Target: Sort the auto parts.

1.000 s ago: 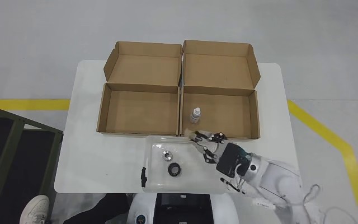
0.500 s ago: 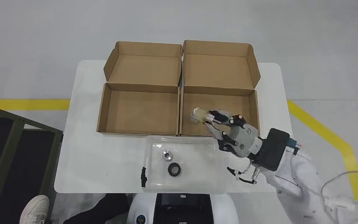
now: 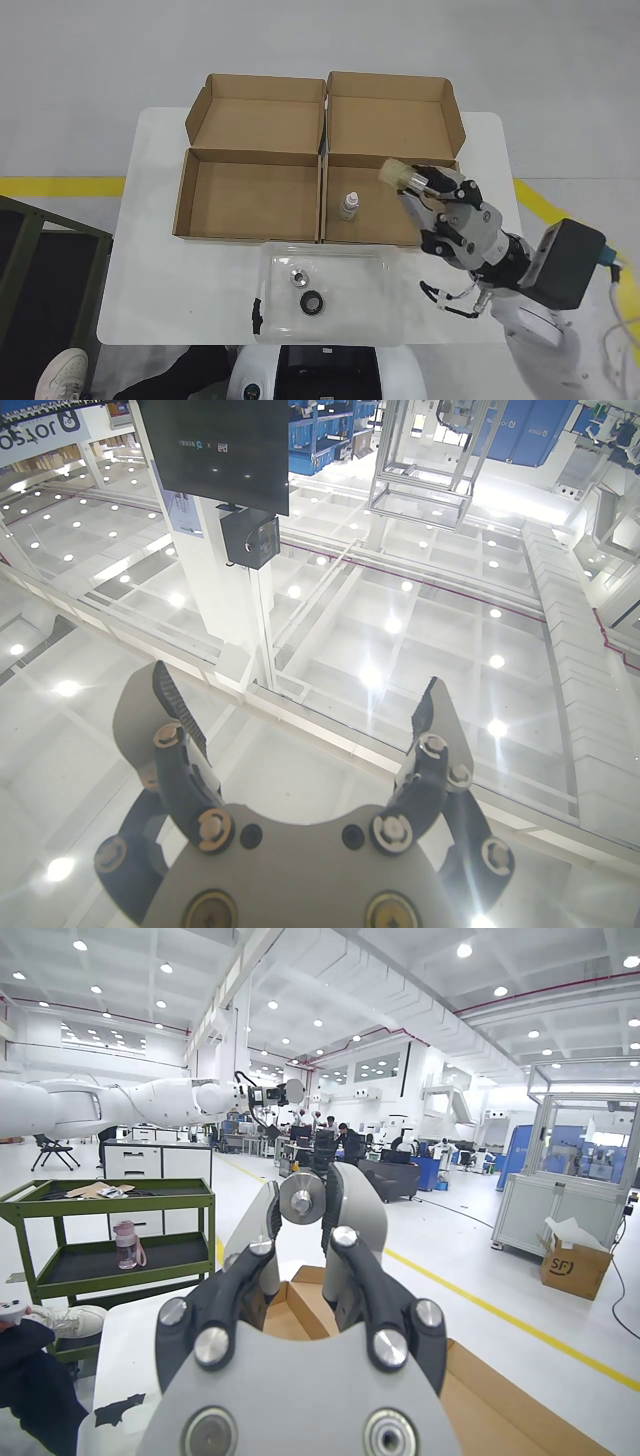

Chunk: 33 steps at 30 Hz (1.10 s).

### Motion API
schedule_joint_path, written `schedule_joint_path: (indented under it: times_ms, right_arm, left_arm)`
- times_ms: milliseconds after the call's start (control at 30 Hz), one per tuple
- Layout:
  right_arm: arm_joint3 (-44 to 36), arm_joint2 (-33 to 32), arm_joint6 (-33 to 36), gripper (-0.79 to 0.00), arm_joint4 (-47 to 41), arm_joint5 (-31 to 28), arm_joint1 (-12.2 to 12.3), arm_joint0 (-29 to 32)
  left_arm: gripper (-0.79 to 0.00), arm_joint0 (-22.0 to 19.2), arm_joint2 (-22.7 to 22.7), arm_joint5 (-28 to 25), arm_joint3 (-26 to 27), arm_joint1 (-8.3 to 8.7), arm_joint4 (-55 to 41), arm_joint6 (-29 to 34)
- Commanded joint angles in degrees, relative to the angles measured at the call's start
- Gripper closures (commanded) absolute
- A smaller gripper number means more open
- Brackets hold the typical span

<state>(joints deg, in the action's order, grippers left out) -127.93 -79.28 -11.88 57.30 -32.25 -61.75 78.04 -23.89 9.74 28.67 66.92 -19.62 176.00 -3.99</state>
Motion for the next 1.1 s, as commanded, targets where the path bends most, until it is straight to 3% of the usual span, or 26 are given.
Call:
schedule_joint_path:
  times_ms: [0,300,833,1067]
  right_arm:
    - [-0.31,-0.35,0.2,0.0,-0.28,-0.52,0.01,0.41]
    - [0.75,-0.9,2.38,0.0,3.25,-1.55,0.05,2.09]
    - [9.27,-3.53,10.27,0.0,11.63,-12.52,1.34,8.55]
    - [11.25,-5.15,11.45,0.0,14.89,-11.4,1.66,10.52]
  left_arm:
    - [-0.785,0.0,0.0,0.0,0.0,0.0,0.0,0.0]
    - [-0.785,0.0,0.0,0.0,0.0,0.0,0.0,0.0]
    - [-0.785,0.0,0.0,0.0,0.0,0.0,0.0,0.0]
    - [-0.785,0.0,0.0,0.0,0.0,0.0,0.0,0.0]
